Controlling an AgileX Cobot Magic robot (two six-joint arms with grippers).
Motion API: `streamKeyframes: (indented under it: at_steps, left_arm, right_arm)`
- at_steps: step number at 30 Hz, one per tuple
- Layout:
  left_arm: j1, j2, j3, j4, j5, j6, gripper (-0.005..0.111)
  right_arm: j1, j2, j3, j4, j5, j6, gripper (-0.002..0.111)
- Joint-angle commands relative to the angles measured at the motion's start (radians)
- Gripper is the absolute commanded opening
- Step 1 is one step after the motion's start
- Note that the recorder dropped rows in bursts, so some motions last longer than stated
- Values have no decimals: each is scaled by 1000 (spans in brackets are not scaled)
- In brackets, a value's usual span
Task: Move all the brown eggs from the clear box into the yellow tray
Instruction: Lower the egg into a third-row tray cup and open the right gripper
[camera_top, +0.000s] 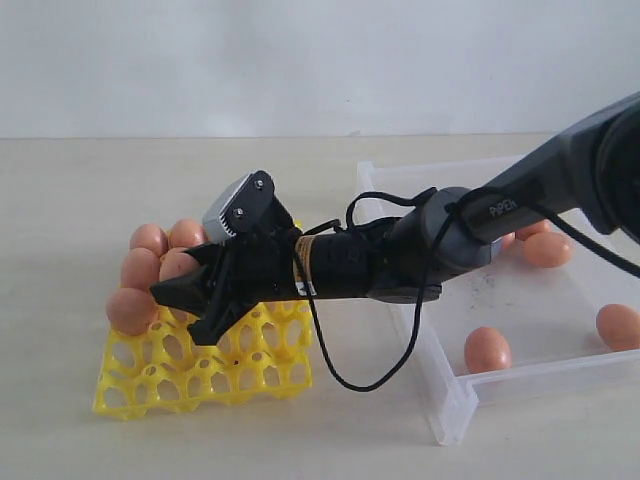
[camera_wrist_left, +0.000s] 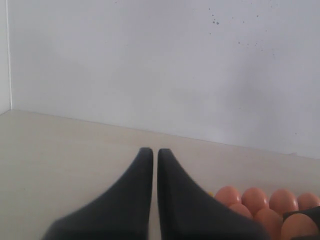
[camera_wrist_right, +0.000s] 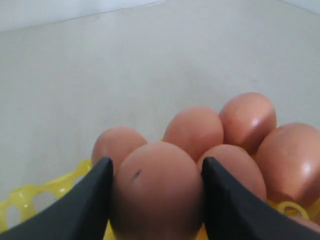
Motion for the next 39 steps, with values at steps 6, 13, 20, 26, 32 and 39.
streamKeyframes:
  at_steps: [6, 13, 20, 26, 32, 39]
  left_arm:
    - [-2, -2, 3, -9, -2, -9, 4]
    - [-2, -2, 3, -9, -2, -9, 4]
    - [-2, -2, 3, -9, -2, -9, 4]
    - [-2, -2, 3, -9, -2, -9, 4]
    - [-2, -2, 3, -9, -2, -9, 4]
    - [-2, -2, 3, -9, -2, -9, 4]
  right_arm:
    - [-6, -1, -9, -11, 20, 6, 0]
    - [-6, -1, -9, -20, 28, 6, 0]
    - [-3, -1, -9, -21, 28, 6, 0]
    - [-3, -1, -9, -21, 28, 6, 0]
    - [-3, -1, -9, -19, 28, 6, 0]
    - [-3, -1, -9, -19, 30, -13, 3]
